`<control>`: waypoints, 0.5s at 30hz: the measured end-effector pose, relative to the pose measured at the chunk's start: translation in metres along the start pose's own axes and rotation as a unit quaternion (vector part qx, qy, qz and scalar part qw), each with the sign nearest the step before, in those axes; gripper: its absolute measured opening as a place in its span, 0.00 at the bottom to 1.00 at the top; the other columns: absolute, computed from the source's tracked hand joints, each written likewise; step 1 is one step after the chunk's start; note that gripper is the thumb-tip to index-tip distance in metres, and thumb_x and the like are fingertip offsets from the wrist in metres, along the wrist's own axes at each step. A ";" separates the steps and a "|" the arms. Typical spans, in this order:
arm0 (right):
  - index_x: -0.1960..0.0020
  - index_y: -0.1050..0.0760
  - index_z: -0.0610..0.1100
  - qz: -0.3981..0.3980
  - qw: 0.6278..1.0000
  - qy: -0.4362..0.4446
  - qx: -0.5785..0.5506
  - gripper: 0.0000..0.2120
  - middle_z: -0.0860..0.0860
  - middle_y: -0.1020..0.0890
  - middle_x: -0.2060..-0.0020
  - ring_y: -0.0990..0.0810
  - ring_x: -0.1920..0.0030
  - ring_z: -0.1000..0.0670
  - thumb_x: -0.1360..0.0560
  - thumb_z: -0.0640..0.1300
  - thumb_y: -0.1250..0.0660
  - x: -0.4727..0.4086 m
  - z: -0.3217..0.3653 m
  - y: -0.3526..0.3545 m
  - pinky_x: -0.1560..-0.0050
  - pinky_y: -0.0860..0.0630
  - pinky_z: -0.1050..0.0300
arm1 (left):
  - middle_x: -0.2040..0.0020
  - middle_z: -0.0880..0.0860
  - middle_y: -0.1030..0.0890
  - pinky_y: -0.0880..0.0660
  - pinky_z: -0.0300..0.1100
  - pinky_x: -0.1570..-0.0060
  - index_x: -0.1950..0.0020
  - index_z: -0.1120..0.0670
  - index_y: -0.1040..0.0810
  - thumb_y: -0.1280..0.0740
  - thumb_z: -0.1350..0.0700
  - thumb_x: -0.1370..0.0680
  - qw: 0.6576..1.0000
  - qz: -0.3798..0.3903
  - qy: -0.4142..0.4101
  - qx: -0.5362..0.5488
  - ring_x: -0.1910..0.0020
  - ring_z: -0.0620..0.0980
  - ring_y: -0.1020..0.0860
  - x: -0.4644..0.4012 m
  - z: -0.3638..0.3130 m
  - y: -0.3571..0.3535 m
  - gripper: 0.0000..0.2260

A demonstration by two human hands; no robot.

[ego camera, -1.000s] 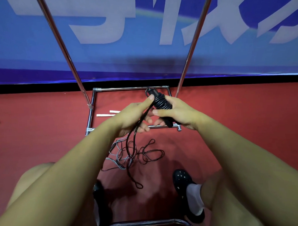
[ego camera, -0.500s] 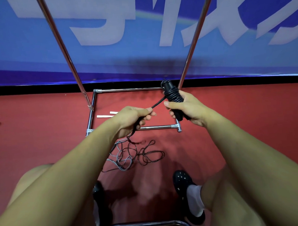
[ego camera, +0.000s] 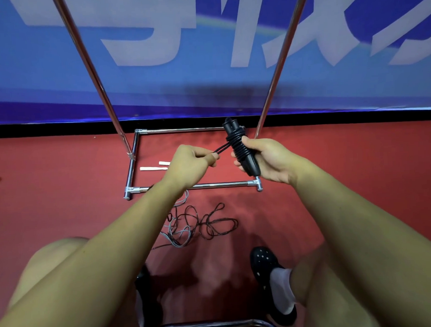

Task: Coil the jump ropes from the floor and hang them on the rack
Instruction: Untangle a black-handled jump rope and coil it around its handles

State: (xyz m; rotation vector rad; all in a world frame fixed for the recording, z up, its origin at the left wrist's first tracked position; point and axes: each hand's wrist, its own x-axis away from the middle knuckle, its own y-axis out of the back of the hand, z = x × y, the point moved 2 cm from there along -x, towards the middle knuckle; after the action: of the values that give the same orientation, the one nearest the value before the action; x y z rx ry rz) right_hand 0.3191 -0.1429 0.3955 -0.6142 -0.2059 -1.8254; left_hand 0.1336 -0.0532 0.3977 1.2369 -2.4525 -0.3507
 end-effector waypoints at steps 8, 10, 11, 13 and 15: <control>0.50 0.19 0.40 -0.014 0.995 0.038 0.093 0.08 0.45 0.18 0.58 0.17 0.56 0.47 0.18 0.44 0.32 -0.001 -0.006 -0.005 0.41 0.22 0.48 | 0.78 0.39 0.25 0.42 0.52 0.26 0.62 0.47 0.19 0.36 0.54 0.17 0.989 -0.014 -0.050 -0.141 0.59 0.53 0.25 0.009 -0.009 -0.002 0.15; 0.47 0.18 0.40 -0.033 0.992 0.040 0.113 0.08 0.46 0.15 0.58 0.16 0.55 0.47 0.22 0.45 0.27 -0.002 -0.008 -0.006 0.45 0.21 0.49 | 0.79 0.35 0.27 0.43 0.50 0.27 0.60 0.48 0.18 0.38 0.55 0.16 0.987 0.006 -0.050 -0.152 0.62 0.50 0.28 0.010 -0.009 -0.004 0.14; 0.45 0.18 0.41 -0.047 0.991 0.040 0.119 0.12 0.46 0.14 0.57 0.15 0.54 0.47 0.24 0.46 0.25 -0.001 -0.008 -0.007 0.46 0.21 0.50 | 0.79 0.34 0.27 0.41 0.51 0.27 0.60 0.48 0.19 0.38 0.56 0.17 0.988 0.015 -0.049 -0.148 0.63 0.50 0.29 0.010 -0.008 -0.004 0.15; 0.42 0.18 0.43 -0.073 0.985 0.050 0.151 0.19 0.46 0.13 0.55 0.13 0.52 0.46 0.30 0.48 0.20 0.001 -0.009 -0.009 0.45 0.20 0.48 | 0.80 0.36 0.28 0.32 0.57 0.32 0.61 0.49 0.18 0.40 0.56 0.18 0.990 0.034 -0.039 -0.128 0.63 0.55 0.30 0.012 -0.009 -0.004 0.16; 0.43 0.19 0.46 -0.089 0.977 0.065 0.183 0.21 0.49 0.13 0.58 0.12 0.55 0.50 0.33 0.48 0.17 0.003 -0.008 -0.012 0.50 0.18 0.53 | 0.82 0.42 0.30 0.25 0.56 0.48 0.61 0.52 0.17 0.41 0.53 0.17 0.994 0.045 -0.014 -0.095 0.66 0.60 0.30 0.014 -0.011 -0.004 0.18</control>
State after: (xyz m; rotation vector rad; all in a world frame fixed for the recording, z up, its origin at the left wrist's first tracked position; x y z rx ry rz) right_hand 0.3052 -0.1450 0.3917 -0.2210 -0.5091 -1.9275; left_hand 0.1335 -0.0679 0.4090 1.0457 -2.4245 -0.5648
